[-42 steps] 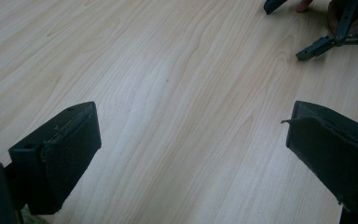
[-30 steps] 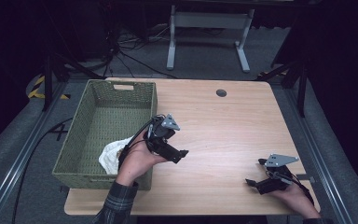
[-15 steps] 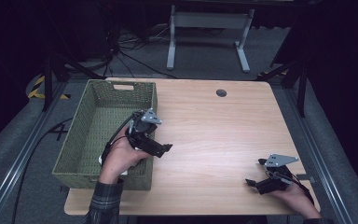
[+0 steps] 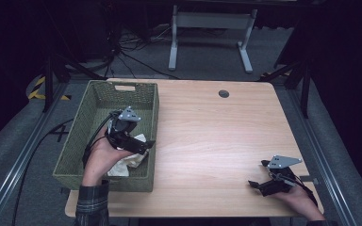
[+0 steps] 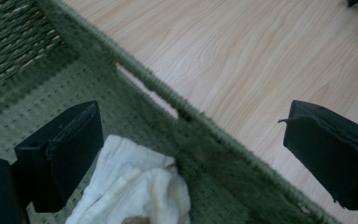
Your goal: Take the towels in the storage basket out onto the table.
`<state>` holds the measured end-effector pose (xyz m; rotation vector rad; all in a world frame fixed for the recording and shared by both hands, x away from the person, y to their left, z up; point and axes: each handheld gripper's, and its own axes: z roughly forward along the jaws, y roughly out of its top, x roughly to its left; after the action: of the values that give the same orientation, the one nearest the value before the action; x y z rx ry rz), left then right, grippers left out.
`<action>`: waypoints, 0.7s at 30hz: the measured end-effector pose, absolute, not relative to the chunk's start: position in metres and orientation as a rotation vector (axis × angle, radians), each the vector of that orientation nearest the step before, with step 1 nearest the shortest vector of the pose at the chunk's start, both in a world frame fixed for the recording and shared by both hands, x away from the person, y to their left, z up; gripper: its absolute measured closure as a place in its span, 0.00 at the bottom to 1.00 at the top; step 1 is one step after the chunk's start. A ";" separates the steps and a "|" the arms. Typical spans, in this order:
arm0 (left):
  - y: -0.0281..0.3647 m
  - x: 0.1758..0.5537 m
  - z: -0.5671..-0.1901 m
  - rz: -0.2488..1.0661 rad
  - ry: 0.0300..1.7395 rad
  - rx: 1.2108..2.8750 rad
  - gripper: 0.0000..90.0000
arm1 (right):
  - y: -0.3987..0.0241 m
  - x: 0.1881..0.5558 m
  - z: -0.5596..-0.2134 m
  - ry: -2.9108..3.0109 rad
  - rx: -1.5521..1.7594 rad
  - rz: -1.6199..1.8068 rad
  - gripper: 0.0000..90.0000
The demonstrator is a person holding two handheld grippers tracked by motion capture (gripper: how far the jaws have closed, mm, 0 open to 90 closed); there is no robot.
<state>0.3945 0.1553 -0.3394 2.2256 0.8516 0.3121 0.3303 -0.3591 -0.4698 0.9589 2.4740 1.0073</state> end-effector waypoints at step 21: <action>0.183 0.398 -0.372 0.338 0.944 2.321 0.06 | -0.360 0.330 -0.470 2.474 0.959 1.010 0.00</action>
<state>0.3976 0.1834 -0.3717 2.3213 0.9437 0.3379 0.3297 -0.3595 -0.4697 0.9587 2.4744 1.0105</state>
